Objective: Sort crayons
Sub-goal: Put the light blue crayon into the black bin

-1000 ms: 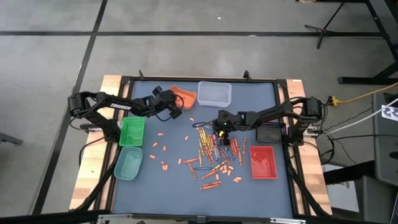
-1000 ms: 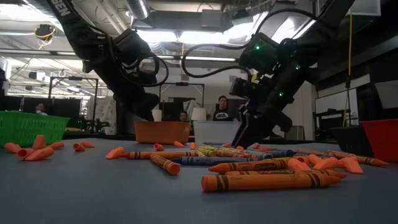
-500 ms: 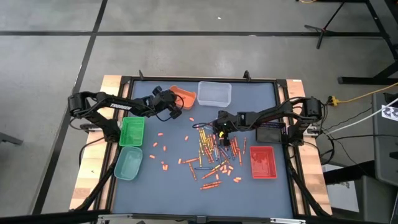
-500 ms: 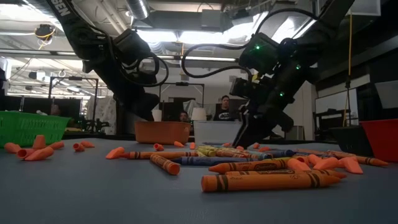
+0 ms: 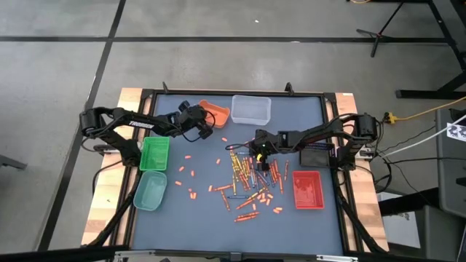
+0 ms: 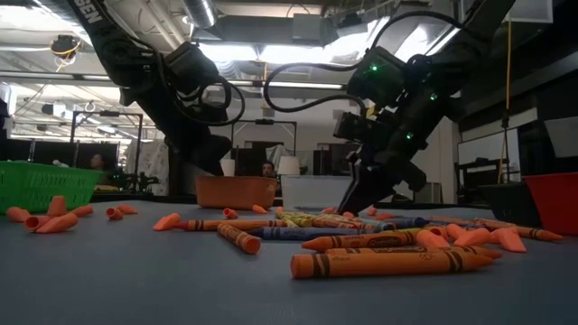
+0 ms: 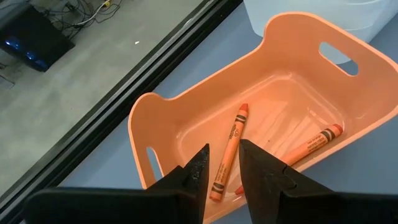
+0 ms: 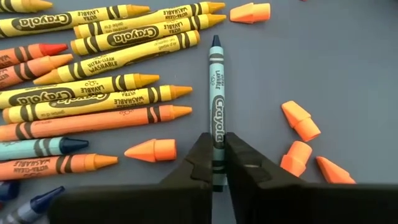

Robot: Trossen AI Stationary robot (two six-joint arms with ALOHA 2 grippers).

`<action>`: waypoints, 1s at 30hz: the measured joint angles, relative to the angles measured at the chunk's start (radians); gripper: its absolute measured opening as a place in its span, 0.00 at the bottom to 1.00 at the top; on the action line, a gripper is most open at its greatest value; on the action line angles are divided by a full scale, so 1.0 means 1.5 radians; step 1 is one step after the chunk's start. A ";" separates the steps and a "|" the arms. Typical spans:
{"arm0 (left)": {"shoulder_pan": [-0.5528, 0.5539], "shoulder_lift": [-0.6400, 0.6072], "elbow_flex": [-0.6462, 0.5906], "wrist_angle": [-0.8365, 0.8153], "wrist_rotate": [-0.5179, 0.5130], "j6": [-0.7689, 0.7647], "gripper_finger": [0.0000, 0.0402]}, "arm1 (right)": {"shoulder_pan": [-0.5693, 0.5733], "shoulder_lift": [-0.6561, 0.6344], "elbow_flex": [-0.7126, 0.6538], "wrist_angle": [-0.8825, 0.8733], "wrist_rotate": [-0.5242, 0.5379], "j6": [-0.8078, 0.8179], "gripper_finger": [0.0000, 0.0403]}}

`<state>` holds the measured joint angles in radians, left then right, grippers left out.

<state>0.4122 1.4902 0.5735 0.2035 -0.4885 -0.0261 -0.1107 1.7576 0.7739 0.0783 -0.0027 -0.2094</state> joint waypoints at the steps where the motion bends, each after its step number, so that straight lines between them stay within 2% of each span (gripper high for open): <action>1: 0.000 0.000 0.000 0.000 0.000 0.000 0.18 | 0.000 -0.004 0.000 -0.002 -0.002 0.004 0.07; 8: 0.000 0.000 0.000 0.000 0.000 0.000 0.18 | -0.002 -0.073 -0.002 -0.059 0.000 0.016 0.03; 15: 0.000 0.000 0.000 0.000 0.000 0.000 0.18 | -0.001 -0.194 -0.002 -0.168 -0.007 0.055 0.05; 21: 0.000 0.000 0.000 0.000 0.000 0.000 0.18 | -0.001 -0.326 -0.001 -0.301 -0.025 0.104 0.04; 30: -0.001 0.000 0.000 0.000 0.000 0.000 0.18 | -0.001 -0.485 -0.001 -0.569 -0.028 0.229 0.04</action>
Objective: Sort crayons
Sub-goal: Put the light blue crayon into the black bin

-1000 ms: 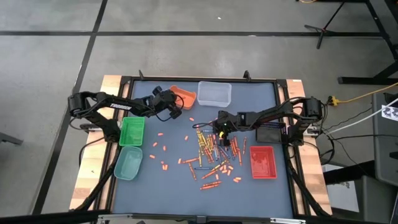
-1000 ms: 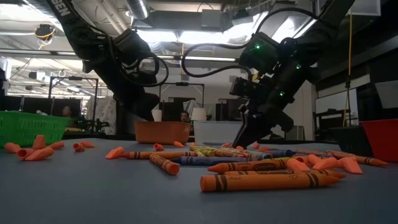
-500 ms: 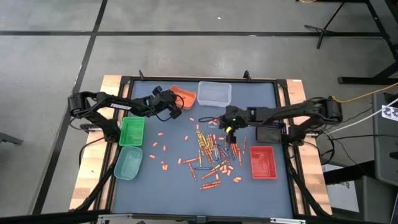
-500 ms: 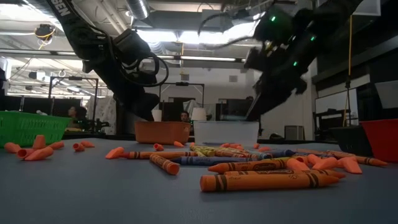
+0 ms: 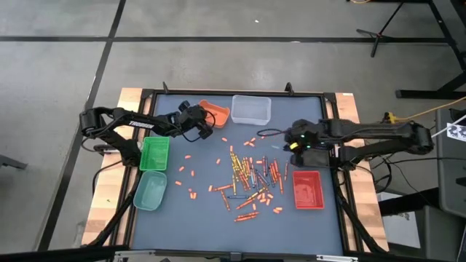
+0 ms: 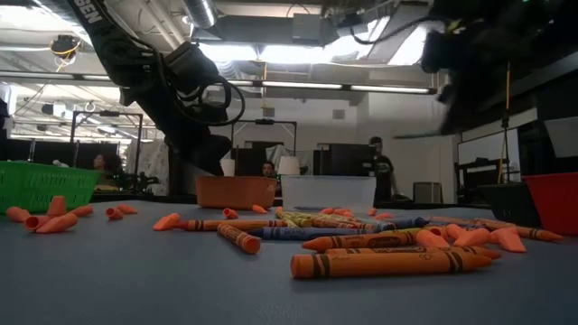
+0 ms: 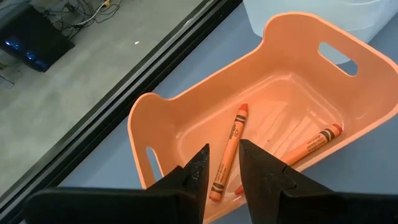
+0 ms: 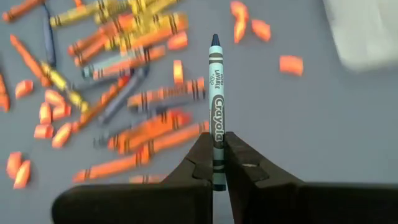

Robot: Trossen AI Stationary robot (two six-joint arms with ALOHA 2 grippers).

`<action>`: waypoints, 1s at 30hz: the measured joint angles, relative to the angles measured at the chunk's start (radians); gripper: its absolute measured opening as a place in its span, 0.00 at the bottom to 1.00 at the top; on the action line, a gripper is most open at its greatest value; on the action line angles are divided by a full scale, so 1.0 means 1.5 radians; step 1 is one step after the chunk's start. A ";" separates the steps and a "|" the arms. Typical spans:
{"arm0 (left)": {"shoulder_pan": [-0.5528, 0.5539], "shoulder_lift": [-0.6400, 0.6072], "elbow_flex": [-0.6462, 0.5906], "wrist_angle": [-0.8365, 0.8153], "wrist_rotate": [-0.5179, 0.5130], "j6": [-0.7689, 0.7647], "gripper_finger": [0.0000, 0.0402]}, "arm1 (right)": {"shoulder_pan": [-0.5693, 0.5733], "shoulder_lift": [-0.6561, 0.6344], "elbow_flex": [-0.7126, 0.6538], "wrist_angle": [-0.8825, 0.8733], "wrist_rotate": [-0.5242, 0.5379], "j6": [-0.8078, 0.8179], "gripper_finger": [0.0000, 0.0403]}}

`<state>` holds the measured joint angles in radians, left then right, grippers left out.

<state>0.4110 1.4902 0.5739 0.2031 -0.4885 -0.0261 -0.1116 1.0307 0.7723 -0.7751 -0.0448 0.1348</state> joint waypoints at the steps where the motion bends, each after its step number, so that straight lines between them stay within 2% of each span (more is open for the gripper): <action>1: 0.000 0.000 0.000 0.000 0.000 0.000 0.18 | 0.000 -0.012 0.000 -0.029 0.000 0.017 0.04; 7: 0.000 0.000 0.000 0.000 0.000 0.000 0.18 | 0.000 -0.052 0.000 -0.184 0.001 0.105 0.04; 18: 0.000 0.000 0.000 0.000 0.000 0.000 0.18 | 0.000 -0.056 0.000 -0.372 0.007 0.195 0.04; 27: 0.000 0.000 0.000 0.005 0.000 0.000 0.18 | 0.000 -0.056 0.000 -0.402 0.007 0.205 0.07; 30: 0.000 0.000 0.000 0.046 0.000 0.002 0.18 | 0.000 -0.056 0.000 -0.402 0.007 0.205 0.10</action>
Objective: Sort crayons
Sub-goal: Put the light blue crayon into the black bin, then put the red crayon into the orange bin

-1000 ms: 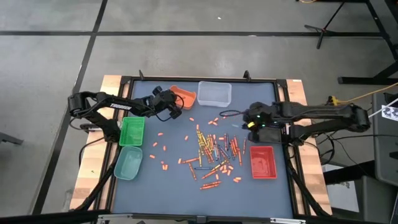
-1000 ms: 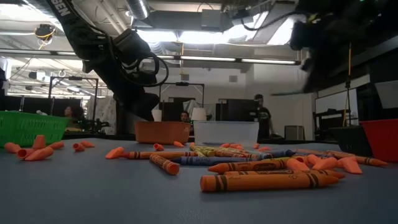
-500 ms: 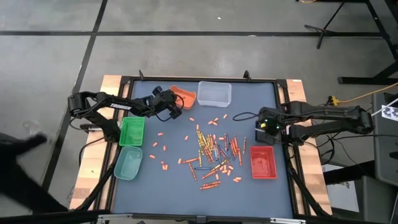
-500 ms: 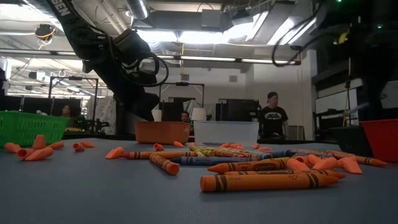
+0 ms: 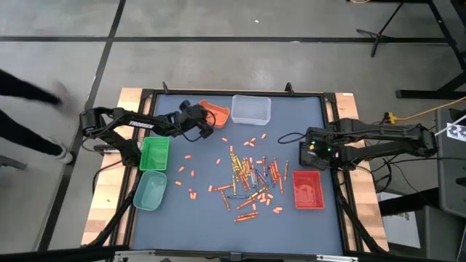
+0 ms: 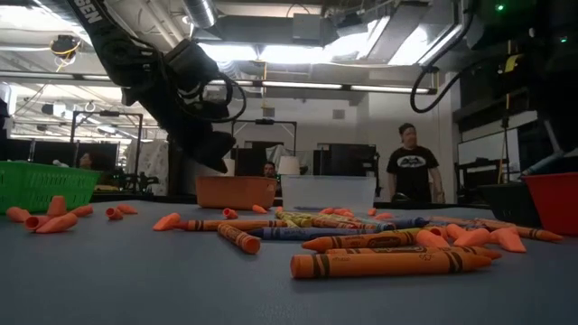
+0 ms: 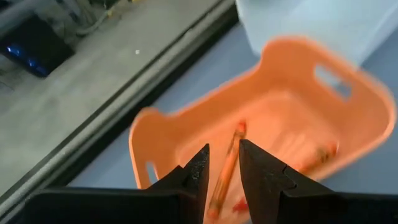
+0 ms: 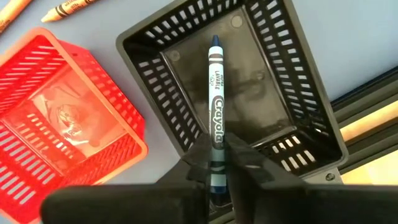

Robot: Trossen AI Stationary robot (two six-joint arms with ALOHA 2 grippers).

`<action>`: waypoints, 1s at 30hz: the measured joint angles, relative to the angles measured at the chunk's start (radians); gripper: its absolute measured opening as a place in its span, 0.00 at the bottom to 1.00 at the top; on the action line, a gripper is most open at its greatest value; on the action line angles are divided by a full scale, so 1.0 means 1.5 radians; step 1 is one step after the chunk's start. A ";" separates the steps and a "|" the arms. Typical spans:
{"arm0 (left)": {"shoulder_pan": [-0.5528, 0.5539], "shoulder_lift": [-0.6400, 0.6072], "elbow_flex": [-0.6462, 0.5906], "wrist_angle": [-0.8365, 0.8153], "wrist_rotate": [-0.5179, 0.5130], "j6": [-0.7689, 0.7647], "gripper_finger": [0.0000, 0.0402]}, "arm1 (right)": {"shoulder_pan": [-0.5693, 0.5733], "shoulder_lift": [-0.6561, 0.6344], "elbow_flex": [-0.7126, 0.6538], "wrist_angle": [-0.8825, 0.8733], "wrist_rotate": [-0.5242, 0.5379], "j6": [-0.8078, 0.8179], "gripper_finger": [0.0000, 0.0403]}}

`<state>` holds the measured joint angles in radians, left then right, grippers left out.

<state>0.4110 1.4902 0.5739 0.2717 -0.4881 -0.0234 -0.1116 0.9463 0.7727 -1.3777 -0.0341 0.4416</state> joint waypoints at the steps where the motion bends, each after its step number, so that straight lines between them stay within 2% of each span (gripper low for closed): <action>1: 0.000 0.000 0.000 0.017 0.001 0.003 0.18 | 0.000 0.000 0.000 0.000 0.000 0.000 0.11; 8: -0.001 0.000 0.000 0.128 0.022 0.005 0.18 | 0.000 0.000 0.000 0.000 0.000 0.000 0.18; 16: -0.031 0.000 0.000 0.171 0.201 -0.039 0.18 | 0.000 0.000 0.001 0.003 0.000 -0.001 0.24; 22: -0.125 0.000 0.000 0.169 0.309 -0.070 0.18 | 0.000 0.000 0.001 0.015 0.001 -0.001 0.24; 30: -0.298 0.002 0.000 0.164 0.313 -0.071 0.18 | 0.000 0.000 0.001 0.016 0.000 -0.001 0.24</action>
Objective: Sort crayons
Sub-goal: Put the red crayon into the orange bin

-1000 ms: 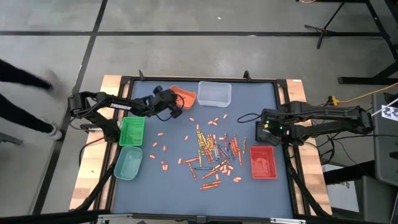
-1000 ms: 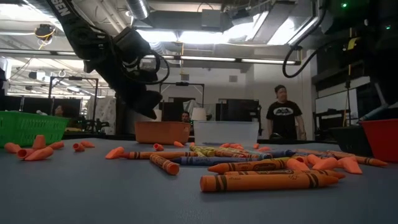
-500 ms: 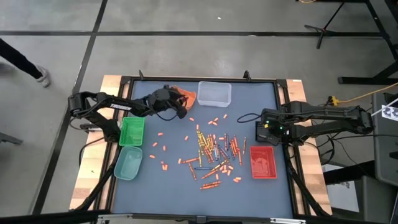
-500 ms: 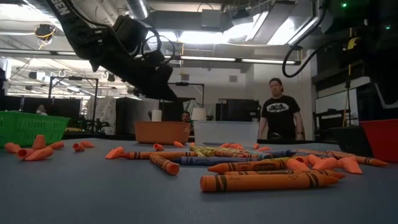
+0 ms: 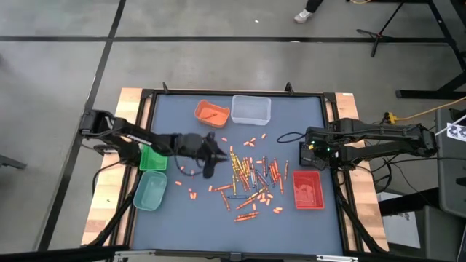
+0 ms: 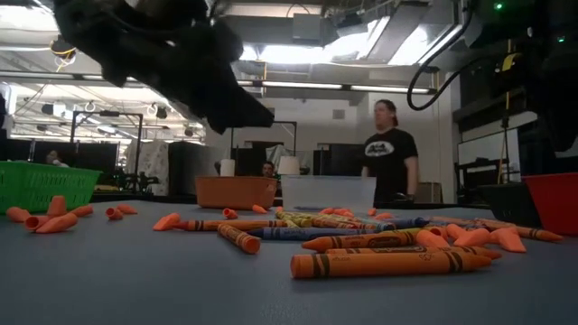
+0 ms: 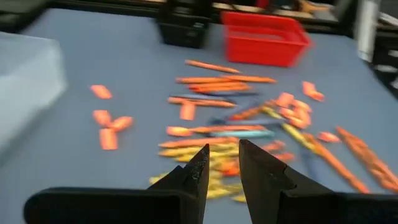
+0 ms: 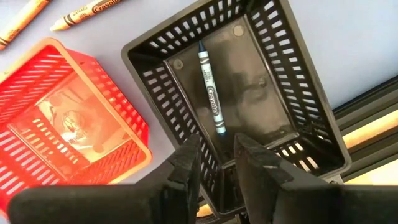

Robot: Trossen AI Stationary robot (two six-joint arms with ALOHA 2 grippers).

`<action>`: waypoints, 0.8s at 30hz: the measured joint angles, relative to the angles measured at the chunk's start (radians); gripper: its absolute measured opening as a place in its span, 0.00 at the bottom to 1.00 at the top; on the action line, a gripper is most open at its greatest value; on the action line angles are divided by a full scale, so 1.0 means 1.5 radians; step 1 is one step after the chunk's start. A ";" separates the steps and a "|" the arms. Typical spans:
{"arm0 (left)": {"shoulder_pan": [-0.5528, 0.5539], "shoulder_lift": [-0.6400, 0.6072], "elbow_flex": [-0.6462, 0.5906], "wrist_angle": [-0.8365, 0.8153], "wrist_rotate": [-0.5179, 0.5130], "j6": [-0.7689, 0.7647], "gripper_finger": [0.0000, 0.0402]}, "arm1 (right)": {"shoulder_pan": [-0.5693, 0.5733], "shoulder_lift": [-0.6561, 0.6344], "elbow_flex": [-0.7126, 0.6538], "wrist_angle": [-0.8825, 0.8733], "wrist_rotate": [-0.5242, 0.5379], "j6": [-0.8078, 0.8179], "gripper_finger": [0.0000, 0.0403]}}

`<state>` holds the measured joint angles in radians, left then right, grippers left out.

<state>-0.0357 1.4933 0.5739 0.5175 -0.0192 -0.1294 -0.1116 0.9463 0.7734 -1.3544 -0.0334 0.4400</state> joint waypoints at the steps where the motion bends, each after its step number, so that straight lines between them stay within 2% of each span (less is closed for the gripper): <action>1: -0.019 0.000 0.000 -0.003 -0.010 -0.002 0.18 | 0.000 0.000 0.000 0.000 0.000 0.000 0.24; 6: -0.110 0.000 0.000 -0.010 -0.074 -0.044 0.18 | 0.000 0.000 0.000 0.000 0.000 0.000 0.24; 12: -0.187 0.001 0.000 -0.017 -0.147 -0.098 0.18 | 0.000 0.000 0.000 0.000 0.000 0.000 0.24; 17: -0.235 0.001 0.000 -0.062 -0.157 -0.148 0.18 | 0.000 0.000 0.000 0.001 0.000 0.000 0.24; 24: -0.275 0.002 0.000 -0.099 -0.216 -0.175 0.18 | 0.000 0.000 0.000 0.002 0.000 0.000 0.24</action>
<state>-0.4478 1.4964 0.5739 0.3694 -0.3438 -0.3915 -0.1116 0.9463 0.7734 -1.3518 -0.0334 0.4397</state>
